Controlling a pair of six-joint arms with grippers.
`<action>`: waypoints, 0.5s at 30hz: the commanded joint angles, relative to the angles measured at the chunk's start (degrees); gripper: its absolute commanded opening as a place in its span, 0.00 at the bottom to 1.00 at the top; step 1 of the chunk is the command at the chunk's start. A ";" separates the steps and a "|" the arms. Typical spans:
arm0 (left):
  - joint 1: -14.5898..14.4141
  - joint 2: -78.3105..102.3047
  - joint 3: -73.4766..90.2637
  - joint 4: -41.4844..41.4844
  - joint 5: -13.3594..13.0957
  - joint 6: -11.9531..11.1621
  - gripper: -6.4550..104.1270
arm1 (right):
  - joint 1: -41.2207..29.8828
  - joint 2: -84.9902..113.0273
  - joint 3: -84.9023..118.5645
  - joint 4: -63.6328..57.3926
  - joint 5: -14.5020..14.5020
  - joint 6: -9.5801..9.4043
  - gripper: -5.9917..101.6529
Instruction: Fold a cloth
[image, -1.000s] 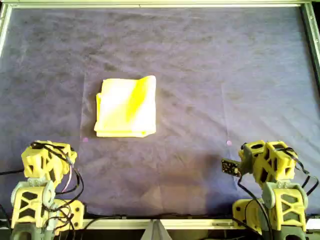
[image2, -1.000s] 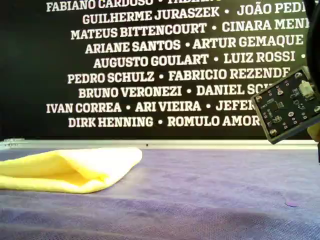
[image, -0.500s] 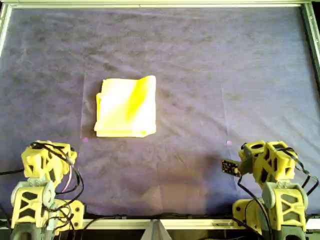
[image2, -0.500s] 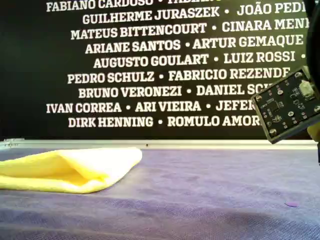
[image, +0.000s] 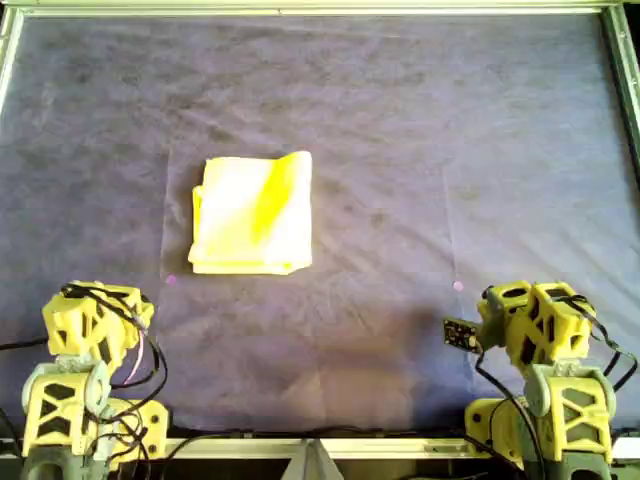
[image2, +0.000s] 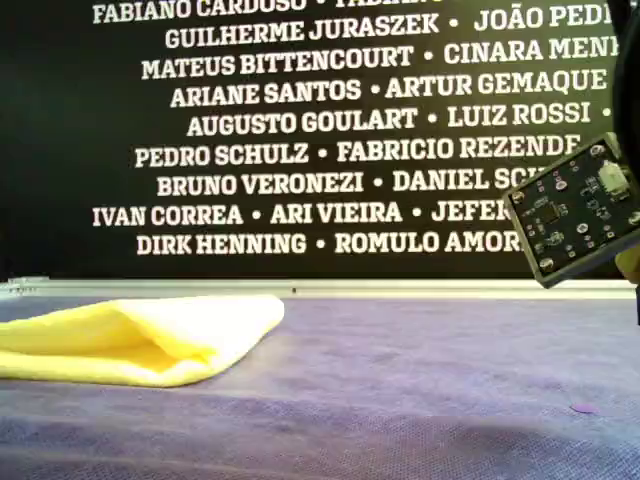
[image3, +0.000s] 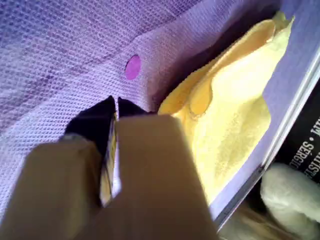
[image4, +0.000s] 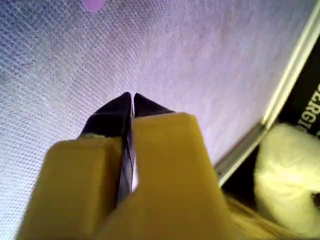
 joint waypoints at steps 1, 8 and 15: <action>0.70 0.18 -1.14 0.09 -0.09 -0.26 0.05 | -0.18 2.37 0.79 0.70 0.18 0.09 0.07; 0.70 0.18 -1.14 0.09 -0.09 -0.26 0.05 | -0.18 2.37 0.79 0.70 0.18 0.09 0.07; 0.70 0.18 -1.14 0.09 -0.09 -0.26 0.05 | 0.44 2.37 0.79 0.70 -0.53 0.26 0.07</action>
